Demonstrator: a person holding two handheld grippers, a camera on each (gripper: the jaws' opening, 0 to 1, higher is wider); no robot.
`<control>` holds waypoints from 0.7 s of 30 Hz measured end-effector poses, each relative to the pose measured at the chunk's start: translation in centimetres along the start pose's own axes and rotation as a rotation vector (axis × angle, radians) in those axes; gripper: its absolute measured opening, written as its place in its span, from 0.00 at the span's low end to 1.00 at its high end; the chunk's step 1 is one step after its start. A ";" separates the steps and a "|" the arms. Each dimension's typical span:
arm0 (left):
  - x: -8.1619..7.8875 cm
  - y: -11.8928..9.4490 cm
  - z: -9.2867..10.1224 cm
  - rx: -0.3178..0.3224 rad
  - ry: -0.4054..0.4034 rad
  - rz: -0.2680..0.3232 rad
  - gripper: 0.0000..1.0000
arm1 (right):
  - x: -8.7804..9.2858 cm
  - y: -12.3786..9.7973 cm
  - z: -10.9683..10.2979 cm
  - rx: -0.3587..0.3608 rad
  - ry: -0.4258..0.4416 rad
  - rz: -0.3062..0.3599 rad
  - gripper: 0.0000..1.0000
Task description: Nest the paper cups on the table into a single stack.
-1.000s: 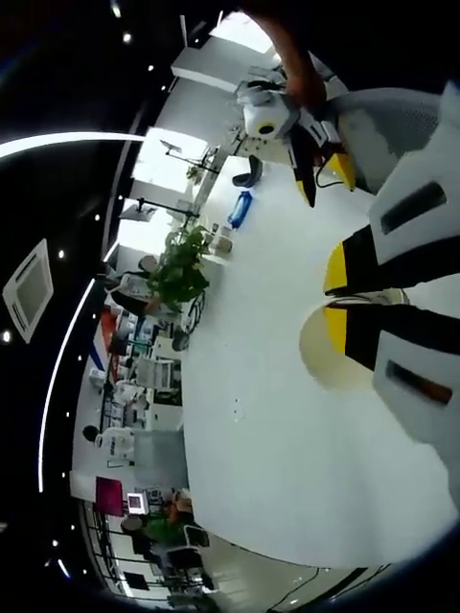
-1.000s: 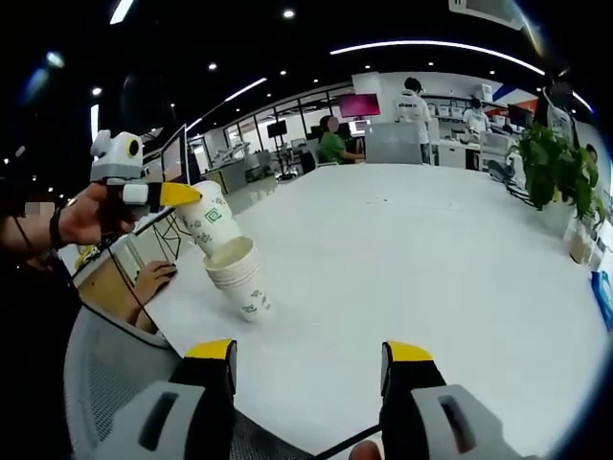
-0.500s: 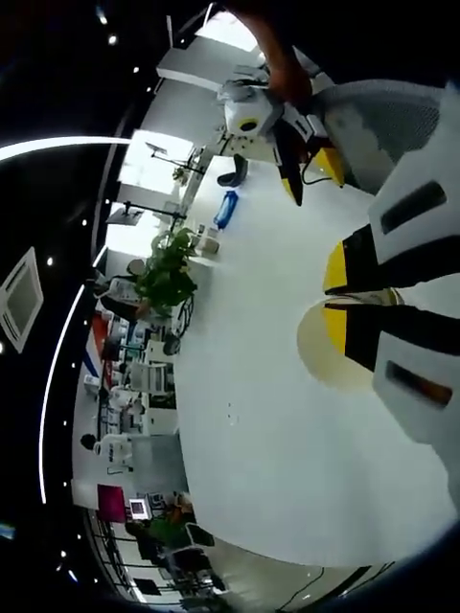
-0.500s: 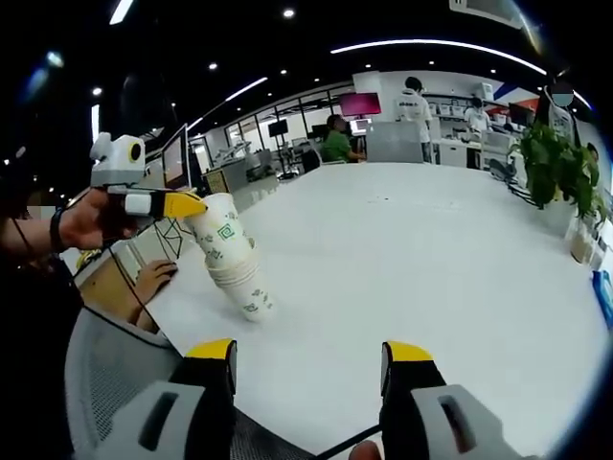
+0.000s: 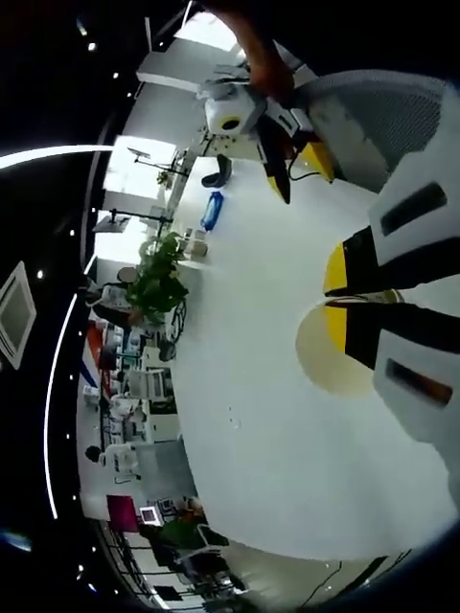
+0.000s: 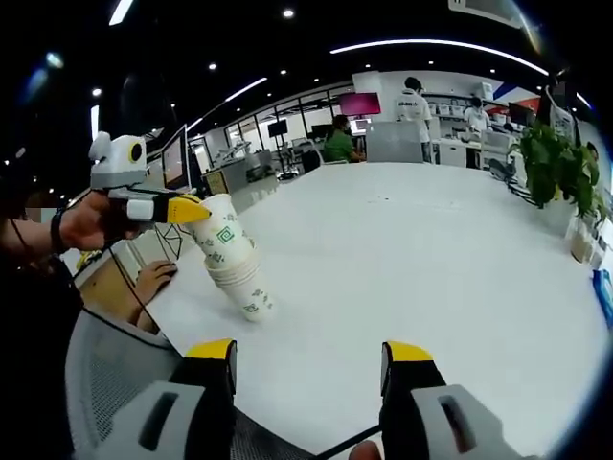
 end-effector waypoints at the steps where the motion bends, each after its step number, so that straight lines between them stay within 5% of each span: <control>1: 0.1 0.1 0.0 -0.001 0.009 -0.003 0.00 | 0.0 0.0 0.0 0.000 -0.001 0.000 0.60; 21: 1.5 1.0 0.4 0.010 -0.023 -0.023 0.03 | -0.1 0.0 -0.1 -0.003 -0.007 -0.002 0.60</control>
Point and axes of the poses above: the point that each gripper's makers call its tool centre point, and the gripper's own axes: y roughly forward along the fingers, z roughly to its right, x roughly out of its underside, the point moved 9 cm from there along -y, roughly backward along the fingers, and after that the axes turned 13 degrees about z, right-handed, at the moved point
